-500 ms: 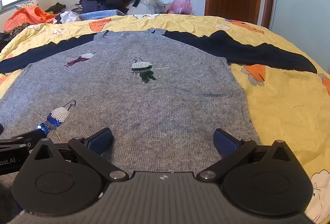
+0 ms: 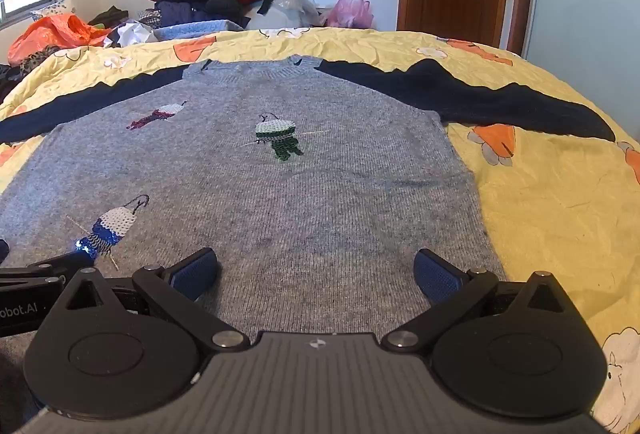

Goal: Fold small clothes

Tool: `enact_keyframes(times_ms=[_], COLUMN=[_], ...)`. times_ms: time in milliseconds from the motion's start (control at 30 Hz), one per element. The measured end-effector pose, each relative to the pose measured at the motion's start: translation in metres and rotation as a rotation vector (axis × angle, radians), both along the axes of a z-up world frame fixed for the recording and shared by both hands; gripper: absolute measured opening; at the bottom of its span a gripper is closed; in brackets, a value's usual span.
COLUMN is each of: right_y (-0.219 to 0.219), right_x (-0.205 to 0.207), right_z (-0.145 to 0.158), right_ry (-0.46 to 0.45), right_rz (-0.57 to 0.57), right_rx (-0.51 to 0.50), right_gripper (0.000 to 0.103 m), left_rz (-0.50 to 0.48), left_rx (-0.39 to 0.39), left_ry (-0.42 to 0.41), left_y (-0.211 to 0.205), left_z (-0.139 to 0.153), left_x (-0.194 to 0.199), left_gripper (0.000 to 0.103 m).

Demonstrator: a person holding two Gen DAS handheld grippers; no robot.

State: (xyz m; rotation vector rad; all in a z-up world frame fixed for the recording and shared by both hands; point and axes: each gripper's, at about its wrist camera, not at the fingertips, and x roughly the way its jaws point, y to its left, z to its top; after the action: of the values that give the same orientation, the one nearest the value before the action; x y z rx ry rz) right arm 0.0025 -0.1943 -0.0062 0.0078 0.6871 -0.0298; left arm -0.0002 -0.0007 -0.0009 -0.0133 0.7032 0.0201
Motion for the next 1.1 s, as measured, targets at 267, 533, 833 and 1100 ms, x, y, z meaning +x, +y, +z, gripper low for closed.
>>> enact_keyframes(times_ms=[267, 533, 833, 1100], right_y=[0.0000, 0.0001, 0.0001, 0.0002], right_x=[-0.0003, -0.0002, -0.0002, -0.0002], right_z=[-0.0004, -0.0005, -0.0004, -0.0005], right_ry=[-0.001, -0.001, -0.001, -0.002], right_rz=[0.000, 0.000, 0.000, 0.000], right_rx=[0.001, 0.001, 0.001, 0.001], right_gripper=[0.103, 0.103, 0.103, 0.103], left_rz=[-0.001, -0.001, -0.001, -0.001], left_rx=[0.007, 0.007, 0.008, 0.008], left_ry=[0.001, 0.001, 0.001, 0.001], left_y=[-0.0018, -0.0022, -0.0024, -0.0026], left_z=[0.0001, 0.0002, 0.0004, 0.0003], left_x=[0.0018, 0.0018, 0.0019, 0.0018], left_gripper=[0.103, 0.103, 0.103, 0.103])
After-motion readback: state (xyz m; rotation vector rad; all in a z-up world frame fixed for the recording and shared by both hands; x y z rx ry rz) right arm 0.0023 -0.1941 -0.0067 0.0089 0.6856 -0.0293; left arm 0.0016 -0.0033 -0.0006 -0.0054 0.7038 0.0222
